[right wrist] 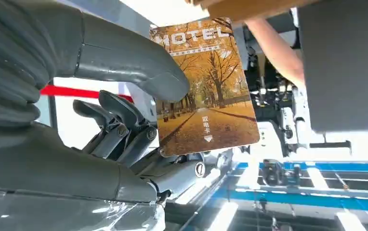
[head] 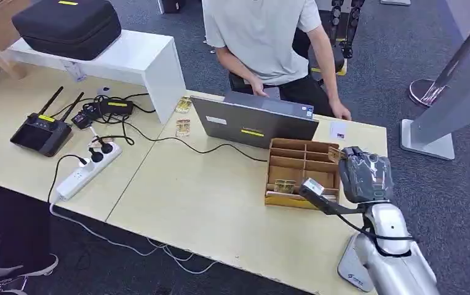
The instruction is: Pass the card to the sensor for recognition and then transmit it.
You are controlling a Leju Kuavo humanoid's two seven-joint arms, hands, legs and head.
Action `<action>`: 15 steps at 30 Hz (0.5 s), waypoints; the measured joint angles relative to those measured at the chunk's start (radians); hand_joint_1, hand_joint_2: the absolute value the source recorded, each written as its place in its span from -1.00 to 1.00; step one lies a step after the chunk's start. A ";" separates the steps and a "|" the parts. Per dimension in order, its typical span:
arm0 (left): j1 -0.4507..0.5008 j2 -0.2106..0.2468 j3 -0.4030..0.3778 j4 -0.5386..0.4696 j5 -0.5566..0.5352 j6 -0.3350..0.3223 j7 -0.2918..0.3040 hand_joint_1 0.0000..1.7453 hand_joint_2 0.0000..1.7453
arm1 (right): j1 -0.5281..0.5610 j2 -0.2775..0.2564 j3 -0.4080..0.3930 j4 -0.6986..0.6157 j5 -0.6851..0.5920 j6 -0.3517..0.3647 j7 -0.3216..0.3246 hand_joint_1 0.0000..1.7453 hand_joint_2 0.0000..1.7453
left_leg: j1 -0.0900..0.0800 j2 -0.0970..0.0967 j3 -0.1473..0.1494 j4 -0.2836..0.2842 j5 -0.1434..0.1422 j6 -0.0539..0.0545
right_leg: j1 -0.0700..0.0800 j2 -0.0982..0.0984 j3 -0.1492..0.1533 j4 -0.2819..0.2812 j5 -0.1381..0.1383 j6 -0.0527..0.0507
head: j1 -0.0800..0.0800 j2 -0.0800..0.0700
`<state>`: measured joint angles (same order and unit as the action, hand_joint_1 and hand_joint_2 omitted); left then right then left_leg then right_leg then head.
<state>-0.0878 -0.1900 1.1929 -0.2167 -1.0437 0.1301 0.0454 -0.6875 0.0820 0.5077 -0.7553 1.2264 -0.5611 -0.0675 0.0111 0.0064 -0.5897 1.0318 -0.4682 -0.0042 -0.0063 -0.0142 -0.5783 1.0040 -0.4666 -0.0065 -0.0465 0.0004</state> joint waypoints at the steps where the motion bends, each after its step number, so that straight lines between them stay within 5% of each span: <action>1: 0.000 0.000 0.000 0.000 0.000 -0.003 0.000 -1.00 1.00 | -0.013 0.000 -0.004 -0.006 -0.004 0.013 0.002 1.00 1.00 | 0.000 0.000 0.000 0.000 0.000 0.000 | 0.000 0.000 0.000 0.000 0.000 0.000 | 0.000 0.000; 15: -0.001 0.002 0.000 0.000 -0.015 -0.020 -0.002 -1.00 1.00 | -0.174 0.000 -0.017 0.001 -0.010 0.139 0.048 1.00 1.00 | 0.000 0.000 0.000 0.000 0.000 0.000 | 0.000 0.000 0.000 0.000 0.000 0.000 | 0.000 0.000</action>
<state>-0.0889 -0.1884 1.1929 -0.2163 -1.0590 0.1106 0.0435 -0.8612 0.0816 0.4906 -0.7545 1.2165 -0.4219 -0.0190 0.0111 0.0062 -0.5897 1.0318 -0.4680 -0.0045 -0.0063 -0.0143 -0.5783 1.0040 -0.4666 -0.0066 -0.0469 0.0004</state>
